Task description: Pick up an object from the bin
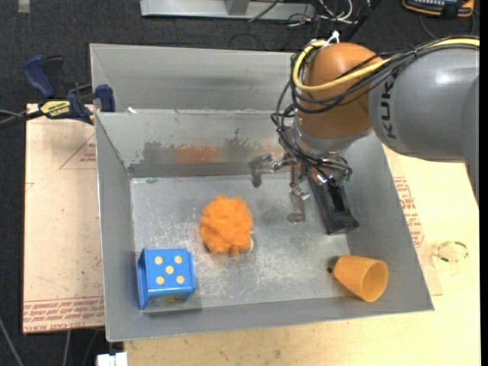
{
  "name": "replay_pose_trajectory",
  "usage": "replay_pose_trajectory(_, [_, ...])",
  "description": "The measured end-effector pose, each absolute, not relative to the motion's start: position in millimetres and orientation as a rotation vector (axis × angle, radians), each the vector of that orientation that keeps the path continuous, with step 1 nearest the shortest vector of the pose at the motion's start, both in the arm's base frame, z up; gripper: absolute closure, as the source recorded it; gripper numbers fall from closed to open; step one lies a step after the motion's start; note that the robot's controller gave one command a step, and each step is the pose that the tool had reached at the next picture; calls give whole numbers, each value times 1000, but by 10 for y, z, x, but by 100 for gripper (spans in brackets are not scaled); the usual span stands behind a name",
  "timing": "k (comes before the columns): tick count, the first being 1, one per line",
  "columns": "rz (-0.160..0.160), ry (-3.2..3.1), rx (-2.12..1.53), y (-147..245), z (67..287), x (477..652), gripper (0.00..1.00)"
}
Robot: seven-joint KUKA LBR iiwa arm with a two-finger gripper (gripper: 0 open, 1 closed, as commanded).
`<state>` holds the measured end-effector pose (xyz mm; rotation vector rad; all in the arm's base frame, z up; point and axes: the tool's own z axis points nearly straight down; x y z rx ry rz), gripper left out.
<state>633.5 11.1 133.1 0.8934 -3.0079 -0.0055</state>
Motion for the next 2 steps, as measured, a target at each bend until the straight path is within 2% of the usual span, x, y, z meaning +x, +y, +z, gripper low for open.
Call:
replay_pose_trajectory(1, [5,-3066,748,483,1639,6284,0])
replay_pose_trajectory(2, [-7,-3079,669,847,1570,6248,0])
